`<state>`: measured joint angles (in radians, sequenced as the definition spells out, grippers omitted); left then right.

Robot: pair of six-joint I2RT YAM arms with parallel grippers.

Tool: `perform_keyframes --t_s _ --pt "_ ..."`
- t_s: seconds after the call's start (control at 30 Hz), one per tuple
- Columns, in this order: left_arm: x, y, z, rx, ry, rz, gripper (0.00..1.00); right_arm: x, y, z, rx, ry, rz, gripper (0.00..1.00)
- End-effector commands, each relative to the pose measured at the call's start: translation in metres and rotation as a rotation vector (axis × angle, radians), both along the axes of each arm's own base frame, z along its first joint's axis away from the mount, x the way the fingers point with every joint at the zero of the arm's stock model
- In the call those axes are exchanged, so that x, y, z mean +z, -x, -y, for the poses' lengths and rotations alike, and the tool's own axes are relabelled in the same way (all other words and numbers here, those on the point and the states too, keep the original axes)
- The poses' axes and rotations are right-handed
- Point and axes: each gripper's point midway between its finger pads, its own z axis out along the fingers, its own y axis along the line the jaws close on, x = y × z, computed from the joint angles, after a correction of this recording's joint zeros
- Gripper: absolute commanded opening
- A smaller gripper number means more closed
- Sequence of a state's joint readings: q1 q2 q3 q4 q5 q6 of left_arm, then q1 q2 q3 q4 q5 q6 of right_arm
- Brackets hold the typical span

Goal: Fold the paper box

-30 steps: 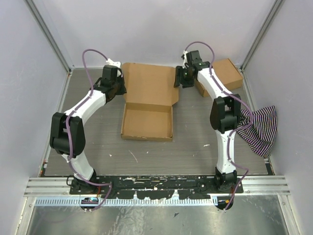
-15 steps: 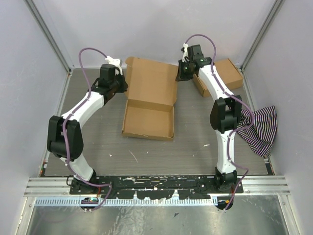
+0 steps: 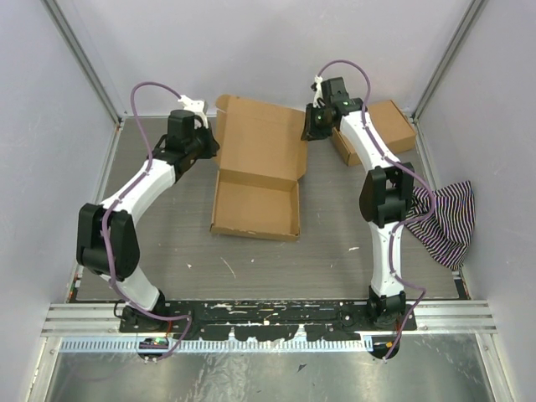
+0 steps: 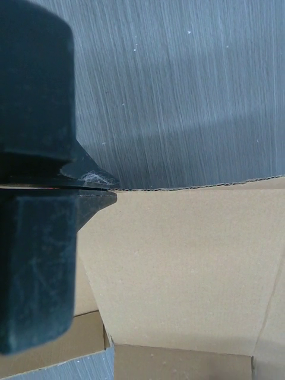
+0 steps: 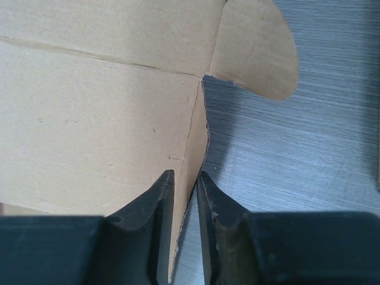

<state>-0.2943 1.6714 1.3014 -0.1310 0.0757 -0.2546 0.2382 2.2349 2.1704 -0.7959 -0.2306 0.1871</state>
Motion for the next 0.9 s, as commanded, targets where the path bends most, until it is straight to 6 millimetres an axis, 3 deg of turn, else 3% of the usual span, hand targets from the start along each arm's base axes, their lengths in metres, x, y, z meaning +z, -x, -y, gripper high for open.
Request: perform_keyframes --t_s 0.0,0.13,0.23,0.3,0.33,0.37,0.47,0.6,0.73,0.87 --pt "0.033 0.001 0.003 -0.022 0.031 0.096 0.0 0.008 -0.006 -0.003 0.007 -0.001 0.03 0.29" --pt "0.033 0.004 0.003 -0.028 0.03 0.098 0.0 0.003 -0.006 -0.001 -0.004 0.005 0.02 0.23" --pt "0.035 0.005 0.005 -0.035 0.035 0.1 0.0 0.001 -0.006 0.0 -0.011 0.011 0.016 0.03" --pt "0.034 0.004 0.004 -0.022 0.034 0.098 0.02 0.002 -0.006 0.002 -0.018 0.021 0.024 0.01" --pt "0.033 0.004 0.003 -0.015 0.031 0.092 0.06 0.003 -0.006 0.003 -0.021 0.032 0.036 0.01" --pt "0.032 0.003 0.001 -0.002 0.025 0.083 0.21 0.007 -0.006 0.006 -0.027 0.046 0.057 0.01" --pt "0.03 0.001 -0.007 0.038 -0.011 0.055 0.48 0.034 -0.006 0.012 -0.041 0.091 0.18 0.01" --pt "0.036 -0.001 -0.029 0.138 -0.086 0.03 0.69 0.062 -0.001 0.021 -0.034 0.164 0.329 0.01" --pt "0.05 -0.005 -0.052 0.203 -0.188 -0.009 0.8 0.09 0.008 0.025 -0.015 0.216 0.451 0.01" --pt "0.068 -0.008 -0.051 0.159 -0.162 -0.048 0.77 0.107 0.019 0.019 0.013 0.21 0.564 0.01"
